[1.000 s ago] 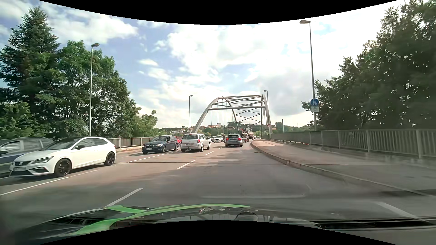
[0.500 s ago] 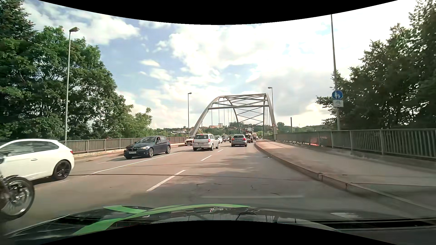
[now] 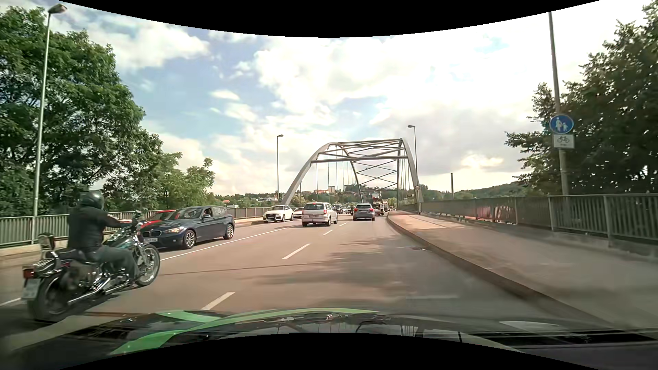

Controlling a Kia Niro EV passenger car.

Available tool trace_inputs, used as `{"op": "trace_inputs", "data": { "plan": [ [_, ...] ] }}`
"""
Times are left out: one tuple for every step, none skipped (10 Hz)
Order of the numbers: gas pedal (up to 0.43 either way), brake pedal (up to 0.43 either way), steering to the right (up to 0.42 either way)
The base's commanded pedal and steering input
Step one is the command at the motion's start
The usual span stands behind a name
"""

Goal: Follow the waypoints while adhering to traffic rules and regulations

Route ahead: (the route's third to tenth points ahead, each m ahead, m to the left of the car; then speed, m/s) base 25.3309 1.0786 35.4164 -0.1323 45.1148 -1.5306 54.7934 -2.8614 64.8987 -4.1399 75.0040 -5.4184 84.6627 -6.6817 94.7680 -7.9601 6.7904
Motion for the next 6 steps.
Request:
{"op": "trace_inputs", "data": {
  "plan": [
    [0.228, 0.000, 0.006],
    [0.228, 0.000, 0.009],
    [0.228, 0.000, 0.013],
    [0.228, 0.000, 0.016],
    [0.228, 0.000, 0.017],
    [0.228, 0.000, 0.018]
  ]
}}
